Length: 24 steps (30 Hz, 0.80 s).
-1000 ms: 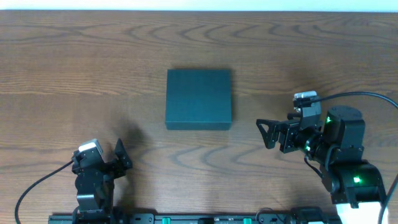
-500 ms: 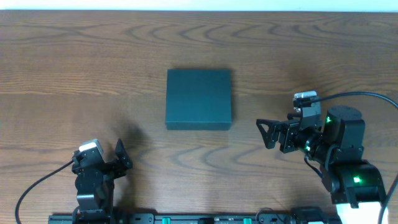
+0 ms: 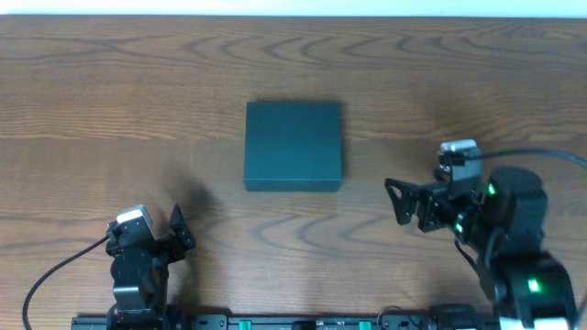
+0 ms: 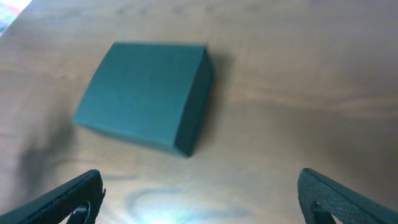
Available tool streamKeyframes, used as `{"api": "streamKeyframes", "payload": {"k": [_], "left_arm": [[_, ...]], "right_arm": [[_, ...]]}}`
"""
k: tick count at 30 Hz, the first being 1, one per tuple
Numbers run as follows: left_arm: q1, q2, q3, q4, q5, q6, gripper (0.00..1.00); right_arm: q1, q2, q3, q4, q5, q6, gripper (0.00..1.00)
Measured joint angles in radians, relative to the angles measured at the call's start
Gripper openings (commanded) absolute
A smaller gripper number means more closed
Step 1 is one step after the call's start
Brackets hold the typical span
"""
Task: Pack container
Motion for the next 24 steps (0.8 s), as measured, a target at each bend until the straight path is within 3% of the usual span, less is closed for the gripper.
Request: {"api": "streamKeyframes", "payload": {"k": [4, 11, 18, 24], "left_arm": [[0.0, 0.0, 0.0, 0.0, 0.0, 0.001, 0.95], [0.0, 0.0, 0.0, 0.0, 0.0, 0.002, 0.95], [0.0, 0.0, 0.0, 0.001, 0.0, 0.002, 0.95], [0.0, 0.0, 0.0, 0.001, 0.0, 0.002, 0.95]], "right_arm": [[0.0, -0.178, -0.093, 0.075, 0.049, -0.129, 0.99], [0.0, -0.453, -0.423, 0.149, 0.078, -0.296, 0.99], [0.0, -0.631, -0.627, 0.151, 0.087, -0.331, 0.99], [0.0, -0.682, -0.668, 0.155, 0.087, -0.333, 0.99]]}}
